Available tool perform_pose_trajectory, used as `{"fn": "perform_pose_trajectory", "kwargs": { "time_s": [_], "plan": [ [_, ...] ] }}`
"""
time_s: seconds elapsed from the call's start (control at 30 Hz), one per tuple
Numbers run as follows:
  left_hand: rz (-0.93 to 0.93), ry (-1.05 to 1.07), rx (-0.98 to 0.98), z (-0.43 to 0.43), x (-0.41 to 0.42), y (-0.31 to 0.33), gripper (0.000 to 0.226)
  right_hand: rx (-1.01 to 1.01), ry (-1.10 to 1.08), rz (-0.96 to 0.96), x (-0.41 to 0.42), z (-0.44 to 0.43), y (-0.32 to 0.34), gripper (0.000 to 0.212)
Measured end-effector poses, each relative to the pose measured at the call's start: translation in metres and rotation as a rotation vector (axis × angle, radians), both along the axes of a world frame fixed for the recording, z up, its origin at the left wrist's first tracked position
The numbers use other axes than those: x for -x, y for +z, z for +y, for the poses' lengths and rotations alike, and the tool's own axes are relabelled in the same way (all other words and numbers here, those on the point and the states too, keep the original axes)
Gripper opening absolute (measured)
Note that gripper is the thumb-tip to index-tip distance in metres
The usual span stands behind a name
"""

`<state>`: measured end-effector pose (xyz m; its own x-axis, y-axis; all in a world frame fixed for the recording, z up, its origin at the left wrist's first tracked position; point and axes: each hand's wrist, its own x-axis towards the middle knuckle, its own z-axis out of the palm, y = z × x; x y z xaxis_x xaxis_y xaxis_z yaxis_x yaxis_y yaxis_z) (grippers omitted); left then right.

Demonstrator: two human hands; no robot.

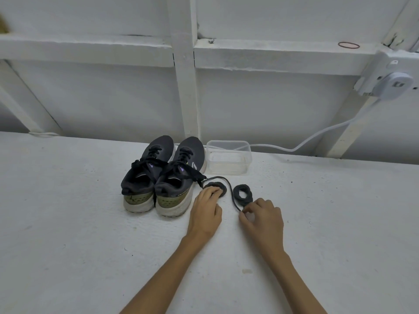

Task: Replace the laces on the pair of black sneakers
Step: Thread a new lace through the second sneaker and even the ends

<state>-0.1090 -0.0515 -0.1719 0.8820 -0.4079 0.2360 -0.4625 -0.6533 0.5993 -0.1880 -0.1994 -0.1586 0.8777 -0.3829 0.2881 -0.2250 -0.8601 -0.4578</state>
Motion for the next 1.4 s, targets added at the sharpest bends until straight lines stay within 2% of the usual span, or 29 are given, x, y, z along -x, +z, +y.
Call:
{"fn": "perform_pose_trajectory", "kwargs": {
  "time_s": [0.13,0.33,0.47,0.63,0.83,0.97,1.17,1.4],
  "plan": [
    [0.094,-0.020,0.099,0.000,0.000,0.004,0.055,0.074,0.062,-0.023,-0.009,0.015,0.011,0.011],
    [0.109,0.018,0.354,0.009,0.000,0.014,0.082,0.219,0.279,0.148,-0.044,0.033,0.029,0.010],
    [0.138,0.081,0.435,0.015,0.001,0.008,0.085,0.263,0.404,0.333,-0.072,0.044,0.049,0.020],
    [0.330,0.137,0.424,0.014,0.003,0.009,0.084,0.158,0.460,0.415,-0.108,0.045,0.053,0.020],
    [0.356,0.142,0.440,0.013,0.005,0.012,0.077,-0.151,0.401,0.426,-0.132,0.038,0.045,0.010],
    [0.276,0.124,0.356,0.012,0.006,0.007,0.074,-0.207,0.341,0.414,-0.138,0.036,0.042,0.014],
    [0.037,0.011,0.042,0.009,0.006,-0.003,0.056,-0.247,0.328,0.363,-0.138,0.030,0.037,0.012],
    [0.011,0.009,-0.039,0.006,0.008,-0.003,0.053,-0.206,0.342,0.379,-0.130,0.015,0.040,0.008]
  ]
}}
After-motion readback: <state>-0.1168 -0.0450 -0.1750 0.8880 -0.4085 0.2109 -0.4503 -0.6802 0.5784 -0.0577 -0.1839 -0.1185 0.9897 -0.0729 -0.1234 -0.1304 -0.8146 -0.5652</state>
